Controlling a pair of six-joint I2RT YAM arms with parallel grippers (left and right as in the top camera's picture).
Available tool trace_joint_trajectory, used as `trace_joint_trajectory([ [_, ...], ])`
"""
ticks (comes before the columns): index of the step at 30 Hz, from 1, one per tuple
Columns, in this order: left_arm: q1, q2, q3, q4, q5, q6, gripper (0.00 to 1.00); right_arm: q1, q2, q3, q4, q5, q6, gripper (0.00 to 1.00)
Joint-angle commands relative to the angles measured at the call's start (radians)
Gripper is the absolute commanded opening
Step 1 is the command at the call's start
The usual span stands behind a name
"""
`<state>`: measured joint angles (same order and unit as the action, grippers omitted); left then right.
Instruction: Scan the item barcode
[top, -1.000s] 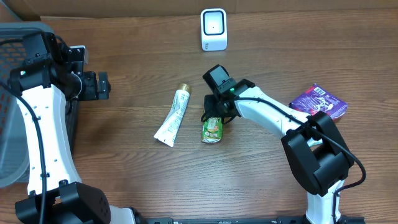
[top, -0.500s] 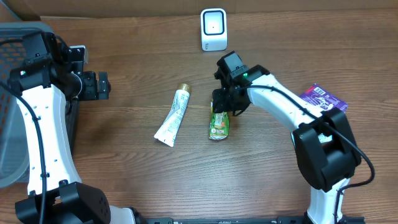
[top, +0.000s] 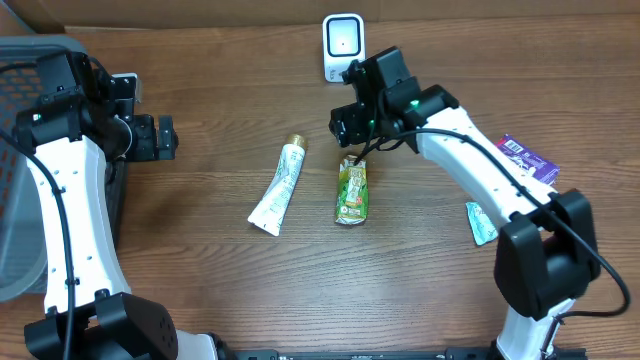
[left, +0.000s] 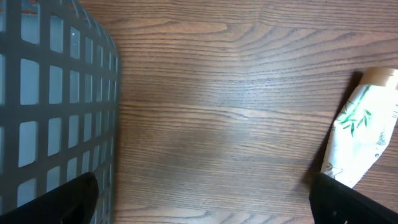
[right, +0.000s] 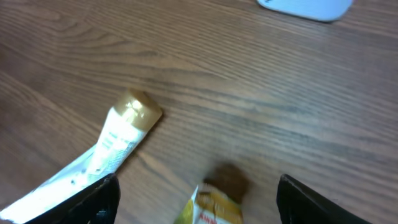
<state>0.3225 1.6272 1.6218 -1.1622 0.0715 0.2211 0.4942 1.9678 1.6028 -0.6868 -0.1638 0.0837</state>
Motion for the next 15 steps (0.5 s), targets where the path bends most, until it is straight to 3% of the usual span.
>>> trace_joint_trajectory([
  [1, 0.003, -0.011, -0.005, 0.0, 0.003, 0.026, 1.0, 0.029, 0.077, 0.015, -0.005, 0.069, -0.006, 0.74],
  [8, 0.005, -0.011, -0.005, 0.0, 0.003, 0.026, 1.0, 0.03, 0.113, 0.016, -0.111, 0.092, 0.024, 0.71],
  [15, 0.004, -0.011, -0.005, 0.0, 0.003, 0.026, 1.0, 0.006, 0.056, 0.029, -0.259, -0.072, 0.196, 0.82],
])
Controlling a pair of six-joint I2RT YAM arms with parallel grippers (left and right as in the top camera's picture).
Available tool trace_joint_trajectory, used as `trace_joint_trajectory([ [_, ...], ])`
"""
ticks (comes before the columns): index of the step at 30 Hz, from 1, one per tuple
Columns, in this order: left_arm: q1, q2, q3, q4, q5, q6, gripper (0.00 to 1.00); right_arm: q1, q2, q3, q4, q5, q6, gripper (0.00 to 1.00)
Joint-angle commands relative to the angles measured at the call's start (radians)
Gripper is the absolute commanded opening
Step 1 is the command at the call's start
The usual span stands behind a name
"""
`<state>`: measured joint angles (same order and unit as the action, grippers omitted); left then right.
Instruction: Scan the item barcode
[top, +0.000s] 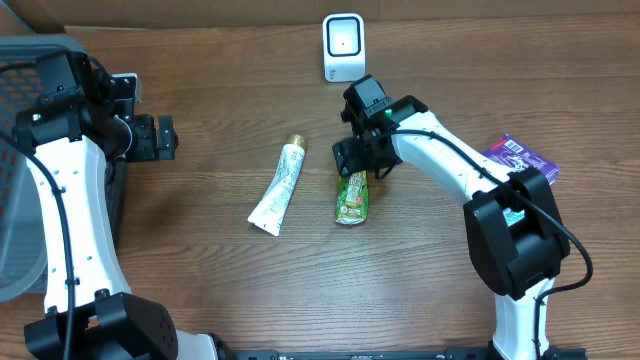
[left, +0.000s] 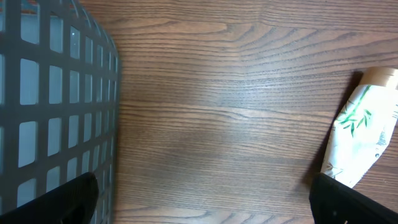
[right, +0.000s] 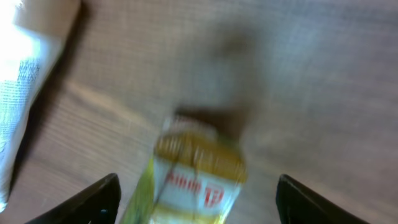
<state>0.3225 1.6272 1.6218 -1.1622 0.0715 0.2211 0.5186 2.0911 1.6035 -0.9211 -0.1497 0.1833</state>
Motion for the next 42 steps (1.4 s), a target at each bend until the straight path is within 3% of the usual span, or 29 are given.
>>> trace_joint_trajectory([
  [1, 0.004, -0.011, -0.005, 0.0, 0.003, 0.026, 1.0, -0.021, -0.074, 0.029, -0.048, -0.114, 0.127, 0.83],
  [5, 0.004, -0.011, -0.005, 0.0, 0.003, 0.026, 0.99, -0.015, -0.072, 0.016, -0.087, -0.154, 0.226, 0.87],
  [13, 0.004, -0.011, -0.005, 0.0, 0.003, 0.026, 0.99, -0.023, -0.069, -0.122, 0.062, -0.141, 0.339, 0.86],
  [20, 0.004, -0.011, -0.005, 0.0, 0.003, 0.026, 0.99, -0.105, -0.069, -0.19, 0.092, -0.274, 0.283, 0.8],
  [23, 0.004, -0.011, -0.005, 0.0, 0.003, 0.026, 1.0, -0.114, -0.069, -0.191, 0.106, -0.327, 0.253, 0.72],
  [32, 0.004, -0.011, -0.005, 0.0, 0.003, 0.026, 1.0, -0.114, -0.069, -0.191, 0.149, -0.394, 0.254, 0.26],
  [37, 0.004, -0.011, -0.005, 0.0, 0.003, 0.026, 1.0, -0.117, -0.072, -0.185, 0.168, -0.438, 0.251, 0.08],
  [42, 0.004, -0.011, -0.005, 0.0, 0.003, 0.026, 1.0, -0.158, -0.12, -0.141, 0.166, -0.671, 0.108, 0.04],
])
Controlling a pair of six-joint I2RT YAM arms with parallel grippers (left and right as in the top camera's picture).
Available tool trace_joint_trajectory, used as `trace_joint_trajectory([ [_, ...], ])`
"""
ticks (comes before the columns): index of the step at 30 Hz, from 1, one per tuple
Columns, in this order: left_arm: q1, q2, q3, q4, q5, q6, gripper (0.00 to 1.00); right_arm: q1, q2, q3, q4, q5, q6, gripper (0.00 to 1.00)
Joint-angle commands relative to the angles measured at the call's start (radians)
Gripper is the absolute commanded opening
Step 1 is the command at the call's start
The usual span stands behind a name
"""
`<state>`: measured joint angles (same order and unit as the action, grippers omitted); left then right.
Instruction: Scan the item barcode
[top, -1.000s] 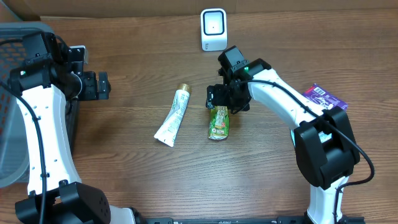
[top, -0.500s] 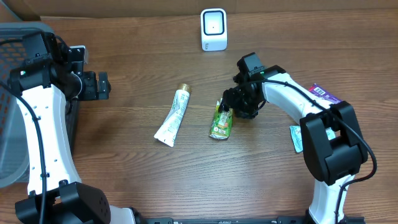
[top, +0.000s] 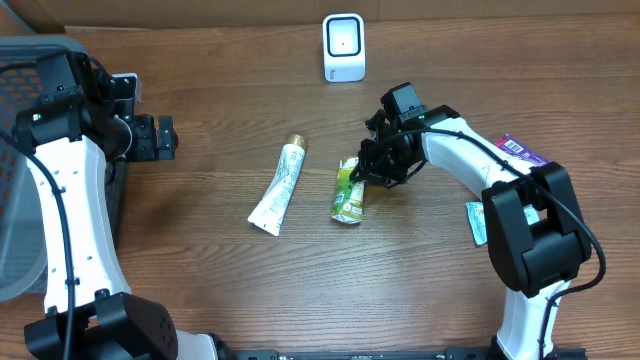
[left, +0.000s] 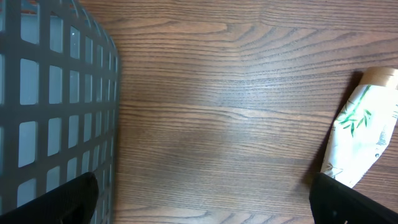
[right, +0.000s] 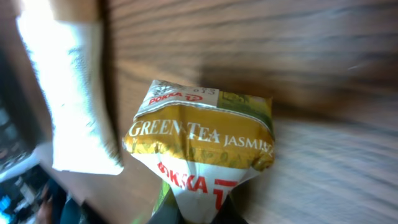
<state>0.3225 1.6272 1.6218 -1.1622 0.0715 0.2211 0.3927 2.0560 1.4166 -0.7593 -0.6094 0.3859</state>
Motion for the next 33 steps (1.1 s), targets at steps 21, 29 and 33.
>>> trace_joint_trajectory([
  [21, 0.004, -0.011, -0.005, 0.0, 0.003, 0.026, 1.0, -0.196, -0.426, 0.255, 0.012, -0.544, -0.165, 0.04],
  [29, 0.004, -0.011, -0.005, 0.0, 0.003, 0.026, 1.0, -0.064, -0.42, 0.283, -0.061, 0.322, -0.014, 0.04],
  [33, 0.004, -0.011, -0.005, 0.0, 0.003, 0.026, 1.0, 0.019, -0.369, 0.394, -0.115, 0.684, -0.024, 0.04],
])
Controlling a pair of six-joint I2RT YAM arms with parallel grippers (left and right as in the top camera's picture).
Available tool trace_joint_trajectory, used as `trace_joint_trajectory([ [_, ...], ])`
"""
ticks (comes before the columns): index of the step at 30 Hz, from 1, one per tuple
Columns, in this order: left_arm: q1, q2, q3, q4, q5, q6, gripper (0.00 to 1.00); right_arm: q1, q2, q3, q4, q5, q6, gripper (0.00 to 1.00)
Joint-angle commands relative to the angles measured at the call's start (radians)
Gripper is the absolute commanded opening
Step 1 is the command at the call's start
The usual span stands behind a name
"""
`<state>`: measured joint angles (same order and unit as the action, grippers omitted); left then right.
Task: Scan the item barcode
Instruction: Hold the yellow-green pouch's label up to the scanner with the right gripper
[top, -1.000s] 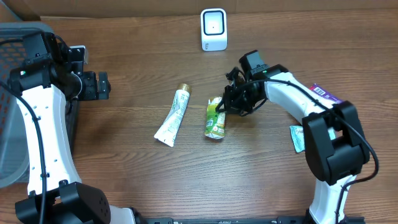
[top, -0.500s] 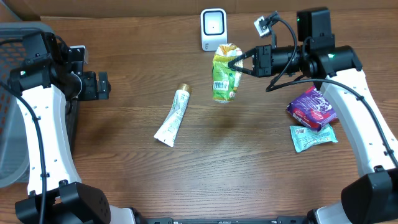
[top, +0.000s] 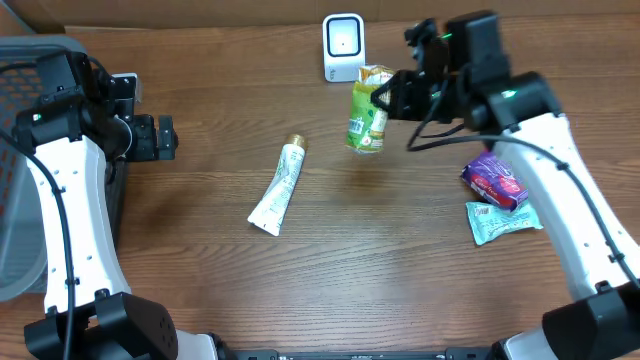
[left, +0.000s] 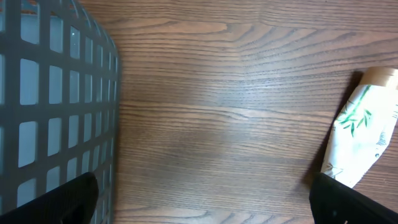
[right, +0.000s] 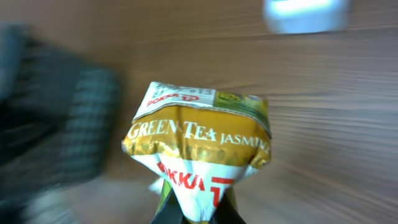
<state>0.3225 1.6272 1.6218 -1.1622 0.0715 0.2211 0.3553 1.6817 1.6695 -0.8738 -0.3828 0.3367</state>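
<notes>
A green-and-gold green tea pouch (top: 368, 110) hangs in the air just right of and below the white scanner (top: 343, 46), with my right gripper (top: 390, 98) shut on it. The right wrist view is blurred; the tea pouch (right: 199, 146) fills its middle, pinched at the bottom edge by the right gripper (right: 198, 208), and the scanner (right: 303, 14) shows at the top. My left gripper (top: 165, 138) stands open at the far left beside the basket; in its own view the left gripper (left: 202, 196) has only bare wood between its fingertips (left: 71, 199).
A white tube with a gold cap (top: 279, 185) lies left of centre, its cap end (left: 364, 124) in the left wrist view. A purple packet (top: 492, 180) and a pale green sachet (top: 500, 222) lie at the right. A grey mesh basket (left: 50, 99) stands at the left edge.
My right gripper, shut on the tea pouch at table level near the centre, now holds it lifted up in front of the scanner. The purple packet lies nearer the green sachet. The left arm is unchanged.
My right gripper was open above the pouch's top end as it lay beside the tube, then lower over it. Then it was shut on the pouch, tipped up on the table. Now the pouch hangs by the scanner. The left arm stayed open by the basket.
</notes>
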Motion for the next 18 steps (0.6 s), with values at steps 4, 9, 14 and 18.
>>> trace_joint_trajectory([
  [4, 0.004, -0.011, -0.005, 0.0, 0.003, 0.026, 1.0, 0.097, 0.141, 0.349, -0.061, 0.7, -0.061, 0.04],
  [9, 0.004, -0.011, -0.005, 0.0, 0.003, 0.026, 1.0, 0.135, 0.346, 0.542, -0.018, 0.964, -0.22, 0.04],
  [14, 0.004, -0.011, -0.005, 0.0, 0.003, 0.026, 0.99, 0.194, 0.515, 0.549, 0.313, 1.266, -0.578, 0.04],
  [18, 0.004, -0.011, -0.005, 0.0, 0.003, 0.026, 1.0, 0.219, 0.629, 0.549, 0.606, 1.29, -0.879, 0.04],
])
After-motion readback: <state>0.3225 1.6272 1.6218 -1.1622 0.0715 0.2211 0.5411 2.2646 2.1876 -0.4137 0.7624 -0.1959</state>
